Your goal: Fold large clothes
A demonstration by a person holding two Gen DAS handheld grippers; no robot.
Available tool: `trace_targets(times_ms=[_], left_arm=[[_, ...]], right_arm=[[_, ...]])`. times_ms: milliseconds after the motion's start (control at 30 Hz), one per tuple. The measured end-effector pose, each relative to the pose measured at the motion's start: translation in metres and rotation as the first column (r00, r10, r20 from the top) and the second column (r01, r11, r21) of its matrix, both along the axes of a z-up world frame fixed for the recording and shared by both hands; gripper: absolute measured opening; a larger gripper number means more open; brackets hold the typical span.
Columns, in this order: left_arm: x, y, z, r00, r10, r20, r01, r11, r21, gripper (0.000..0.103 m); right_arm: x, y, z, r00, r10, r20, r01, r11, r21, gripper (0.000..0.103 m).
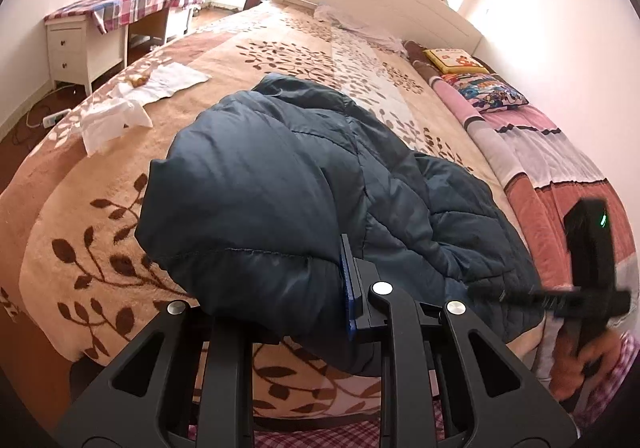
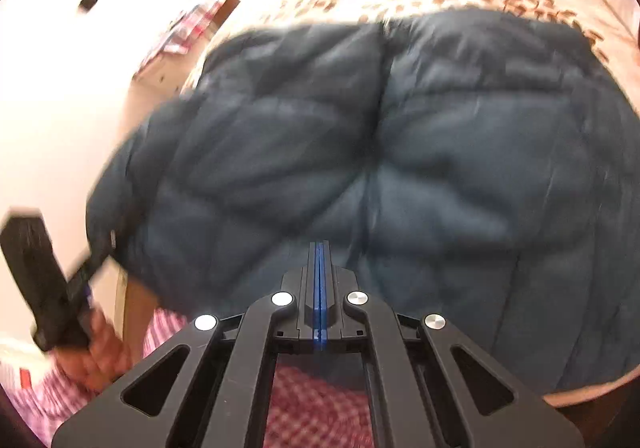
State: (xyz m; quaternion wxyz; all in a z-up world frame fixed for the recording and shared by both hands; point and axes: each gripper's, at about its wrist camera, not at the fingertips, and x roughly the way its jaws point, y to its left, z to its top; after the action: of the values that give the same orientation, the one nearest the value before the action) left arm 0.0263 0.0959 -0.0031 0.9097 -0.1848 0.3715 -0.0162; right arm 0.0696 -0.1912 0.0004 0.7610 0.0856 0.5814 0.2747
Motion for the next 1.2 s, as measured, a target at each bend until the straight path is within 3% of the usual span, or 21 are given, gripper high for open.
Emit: trace_targets(times_ms=[100,233,400,567,667,767,867,1033,1200], left_arm=[[-0.001,-0.005,0.002,1.000,-0.006,-0.005,0.006,1.000,-0.004,0.020],[-0.006,-0.024,0.013,0.999,-0.044,0.028,0.042,0.997,0.070,0.020],[-0.009,-0.035,0.030,0.996,-0.061,0.065,0.052,0.991,0.122,0.020],[-0.010,-0.049,0.045,0.992,-0.090,0.084,0.075,0.984,0.163,0.020],[-0.010,-0.062,0.057,0.987,-0.118,0.107,0.096,0.977,0.192,0.020],[-0.012,-0.079,0.070,0.978,-0.162,0.134,0.127,0.964,0.234,0.020],[-0.013,-0.100,0.083,0.964,-0.216,0.157,0.166,0.946,0.278,0.020],[-0.012,-0.143,0.100,0.927,-0.330,0.180,0.254,0.903,0.346,0.020],[-0.005,-0.207,0.105,0.856,-0.484,0.179,0.387,0.831,0.399,0.020]], right_arm=[[0.000,0.009,-0.028,0.998,0.009,-0.056,-0.012,0.999,-0.048,0.000],[0.005,0.020,-0.054,0.997,0.014,-0.077,-0.018,0.998,-0.055,0.000],[0.007,0.005,-0.046,0.994,-0.011,-0.109,0.011,1.000,0.005,0.000],[-0.024,-0.054,0.005,0.996,-0.084,0.025,0.082,0.994,0.078,0.000],[-0.033,-0.116,0.020,0.971,-0.225,0.077,0.220,0.973,0.077,0.000],[-0.034,-0.172,0.012,0.928,-0.366,0.073,0.359,0.929,0.092,0.003],[-0.036,-0.197,-0.014,0.903,-0.428,0.040,0.423,0.901,0.100,0.003],[-0.018,-0.180,-0.066,0.911,-0.403,-0.085,0.411,0.902,0.131,0.003],[-0.017,-0.176,-0.075,0.917,-0.386,-0.104,0.398,0.901,0.172,0.003]])
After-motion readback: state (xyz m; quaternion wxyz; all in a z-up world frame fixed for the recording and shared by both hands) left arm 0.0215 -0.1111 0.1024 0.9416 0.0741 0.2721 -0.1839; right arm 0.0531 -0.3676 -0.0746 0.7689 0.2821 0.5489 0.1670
